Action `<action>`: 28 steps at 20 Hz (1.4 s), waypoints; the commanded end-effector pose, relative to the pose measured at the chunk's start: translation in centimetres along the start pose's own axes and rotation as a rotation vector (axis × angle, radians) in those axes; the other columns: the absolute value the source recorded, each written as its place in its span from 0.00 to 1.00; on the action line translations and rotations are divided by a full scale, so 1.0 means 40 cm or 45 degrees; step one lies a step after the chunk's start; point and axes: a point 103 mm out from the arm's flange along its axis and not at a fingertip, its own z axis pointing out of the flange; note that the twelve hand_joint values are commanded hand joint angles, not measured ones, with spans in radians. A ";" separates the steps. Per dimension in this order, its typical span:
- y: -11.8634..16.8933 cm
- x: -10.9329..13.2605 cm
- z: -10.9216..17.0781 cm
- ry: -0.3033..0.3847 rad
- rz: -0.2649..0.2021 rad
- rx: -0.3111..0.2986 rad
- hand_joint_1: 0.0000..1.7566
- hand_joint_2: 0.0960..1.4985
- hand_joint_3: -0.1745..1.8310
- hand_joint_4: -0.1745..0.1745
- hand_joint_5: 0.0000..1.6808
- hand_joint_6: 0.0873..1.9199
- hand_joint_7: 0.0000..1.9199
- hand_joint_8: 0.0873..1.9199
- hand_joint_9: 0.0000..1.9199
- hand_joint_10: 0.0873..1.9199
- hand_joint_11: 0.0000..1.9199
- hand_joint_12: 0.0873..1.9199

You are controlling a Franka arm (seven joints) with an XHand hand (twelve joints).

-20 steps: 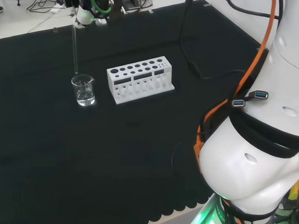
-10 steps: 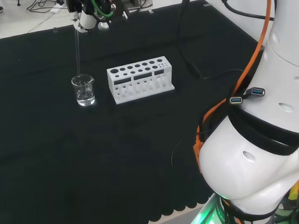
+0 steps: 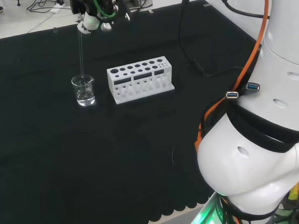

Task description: Stir in the beaker to the left of the white test tube rack with the glass rod.

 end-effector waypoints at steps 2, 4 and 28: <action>0.008 -0.031 0.080 0.014 0.022 0.043 0.76 0.22 0.58 0.00 0.84 0.25 0.78 0.22 0.99 0.08 0.88 0.41; 0.011 -0.031 0.090 0.018 0.025 0.049 0.76 0.22 0.58 0.00 0.84 0.25 0.78 0.22 0.99 0.08 0.88 0.41; 0.038 0.052 0.189 0.008 -0.011 0.153 0.76 0.23 0.57 0.00 0.85 0.23 0.78 0.20 0.99 0.07 0.88 0.40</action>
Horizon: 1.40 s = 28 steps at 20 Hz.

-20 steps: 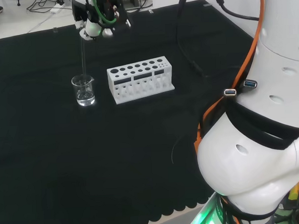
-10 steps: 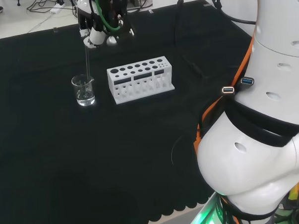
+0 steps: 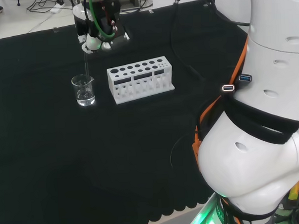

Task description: Stir in the beaker to the left of the white test tube rack with the glass rod.

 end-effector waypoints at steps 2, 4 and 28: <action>0.029 0.067 0.009 0.032 -0.101 0.043 0.76 0.23 0.57 0.00 0.85 0.23 0.78 0.20 0.99 0.07 0.88 0.40; 0.039 0.068 0.001 0.029 -0.104 0.047 0.76 0.23 0.57 0.00 0.85 0.23 0.78 0.20 0.99 0.07 0.88 0.40; 0.041 -0.023 -0.020 0.026 -0.083 0.064 0.76 0.23 0.57 0.00 0.84 0.24 0.78 0.21 0.99 0.07 0.88 0.41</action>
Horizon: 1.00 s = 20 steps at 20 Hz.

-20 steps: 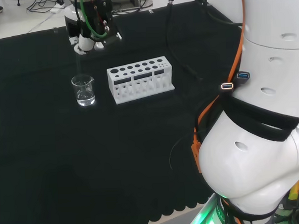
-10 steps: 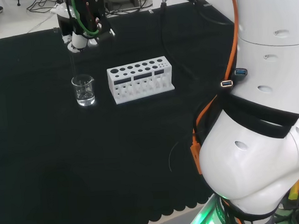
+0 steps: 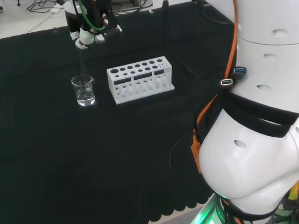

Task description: Stir in the beaker to the left of the white test tube rack with the glass rod.

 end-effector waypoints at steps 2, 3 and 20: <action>-0.037 -0.031 0.006 0.016 0.005 -0.002 0.76 0.23 0.57 0.00 0.84 0.25 0.78 0.21 0.99 0.07 0.88 0.41; -0.039 -0.028 0.007 0.015 0.001 -0.002 0.76 0.23 0.57 0.00 0.84 0.25 0.78 0.21 0.99 0.07 0.88 0.41; 0.046 0.080 0.010 0.015 -0.060 0.030 0.76 0.24 0.57 0.00 0.84 0.25 0.77 0.22 0.99 0.07 0.88 0.41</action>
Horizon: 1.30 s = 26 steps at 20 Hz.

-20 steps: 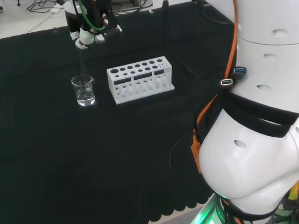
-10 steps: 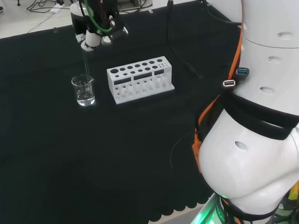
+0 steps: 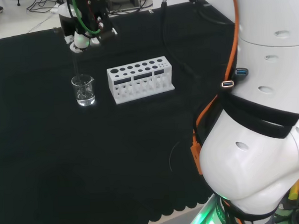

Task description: Stir in the beaker to the left of the white test tube rack with the glass rod.

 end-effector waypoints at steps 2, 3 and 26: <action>0.057 -0.005 0.010 -0.003 -0.020 0.029 0.76 0.24 0.57 0.00 0.84 0.25 0.77 0.22 0.99 0.07 0.88 0.41; 0.058 -0.017 0.009 -0.007 -0.014 0.033 0.76 0.24 0.57 0.00 0.84 0.25 0.77 0.22 0.99 0.07 0.88 0.41; -0.062 0.013 0.013 -0.041 0.000 0.058 0.76 0.24 0.57 0.00 0.84 0.26 0.77 0.22 0.99 0.07 0.88 0.41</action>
